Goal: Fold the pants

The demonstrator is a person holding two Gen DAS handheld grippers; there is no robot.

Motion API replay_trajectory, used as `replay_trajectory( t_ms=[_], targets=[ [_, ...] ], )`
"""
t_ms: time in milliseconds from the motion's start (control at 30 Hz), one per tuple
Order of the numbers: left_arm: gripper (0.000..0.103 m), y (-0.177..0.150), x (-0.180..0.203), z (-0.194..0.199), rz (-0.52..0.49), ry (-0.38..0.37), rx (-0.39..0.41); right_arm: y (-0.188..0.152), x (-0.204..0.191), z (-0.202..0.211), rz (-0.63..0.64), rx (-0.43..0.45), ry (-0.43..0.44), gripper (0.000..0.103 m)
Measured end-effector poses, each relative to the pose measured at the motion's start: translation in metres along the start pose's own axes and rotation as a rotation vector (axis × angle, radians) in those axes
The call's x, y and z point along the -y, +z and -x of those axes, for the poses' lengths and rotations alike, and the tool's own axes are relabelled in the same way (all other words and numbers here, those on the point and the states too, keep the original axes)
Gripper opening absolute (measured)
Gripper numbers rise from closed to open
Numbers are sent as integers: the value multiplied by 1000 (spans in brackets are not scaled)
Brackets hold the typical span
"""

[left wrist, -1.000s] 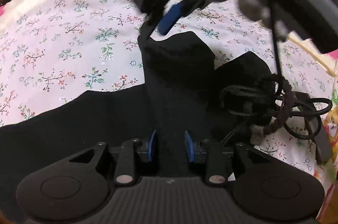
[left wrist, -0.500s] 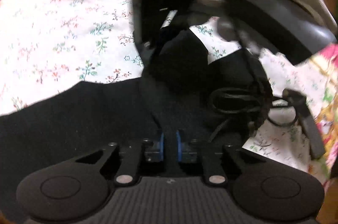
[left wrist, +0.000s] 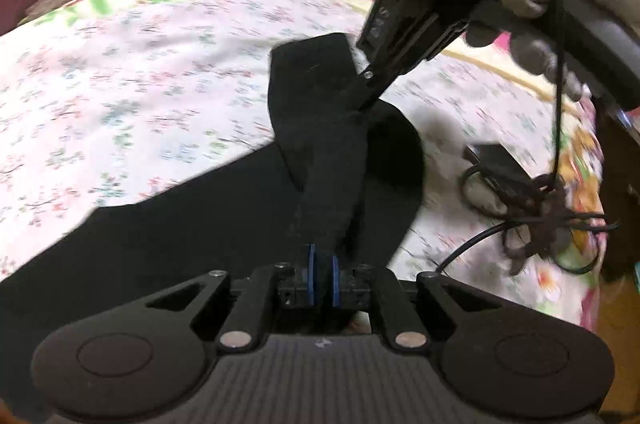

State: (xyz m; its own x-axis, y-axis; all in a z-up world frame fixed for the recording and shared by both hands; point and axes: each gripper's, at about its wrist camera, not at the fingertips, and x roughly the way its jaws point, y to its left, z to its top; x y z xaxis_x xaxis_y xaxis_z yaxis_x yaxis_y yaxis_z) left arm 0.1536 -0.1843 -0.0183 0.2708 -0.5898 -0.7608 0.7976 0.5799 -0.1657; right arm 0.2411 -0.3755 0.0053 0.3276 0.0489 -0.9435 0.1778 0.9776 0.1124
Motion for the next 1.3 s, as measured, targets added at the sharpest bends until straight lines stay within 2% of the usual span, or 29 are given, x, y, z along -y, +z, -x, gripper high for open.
replay_trajectory(
  t_ms=[133,267,367,467,633,667,700,733,767,800,833,1067,1200,1300],
  targets=[
    [18,-6,6,-4,-54,-14,-32,-24,18,2,-72,-32,1,0],
    [18,-8,13,-12,-111,2,-64,-37,22,-3,-96,-20,22,0],
    [19,-9,13,-11,-163,16,-83,-40,26,-5,-108,-34,28,8],
    [19,-9,9,-12,-148,2,-89,-52,40,5,-173,-30,30,11],
    [19,-6,16,-18,-188,13,-100,-52,63,10,-283,67,53,21],
    [19,-5,17,-19,-193,12,-102,-49,65,7,-287,82,74,27],
    [19,-4,18,-20,-201,15,-105,-46,65,4,-289,86,90,30],
    [19,-5,19,-21,-207,18,-108,-43,66,-1,-289,85,99,30],
    [19,-5,20,-22,-212,22,-111,-42,65,-4,-284,83,98,20],
    [19,-5,20,-23,-209,22,-113,-42,66,-5,-275,82,91,4],
    [19,-5,18,-24,-195,16,-116,-43,68,-4,-273,81,80,0],
    [17,-2,7,-15,-166,-35,-122,-53,74,23,-284,107,145,0],
    [16,-9,8,-4,-193,-56,-144,-64,77,35,-309,92,163,0],
    [16,-17,10,-4,-224,-47,-173,-65,83,27,-343,72,161,0]
  ],
)
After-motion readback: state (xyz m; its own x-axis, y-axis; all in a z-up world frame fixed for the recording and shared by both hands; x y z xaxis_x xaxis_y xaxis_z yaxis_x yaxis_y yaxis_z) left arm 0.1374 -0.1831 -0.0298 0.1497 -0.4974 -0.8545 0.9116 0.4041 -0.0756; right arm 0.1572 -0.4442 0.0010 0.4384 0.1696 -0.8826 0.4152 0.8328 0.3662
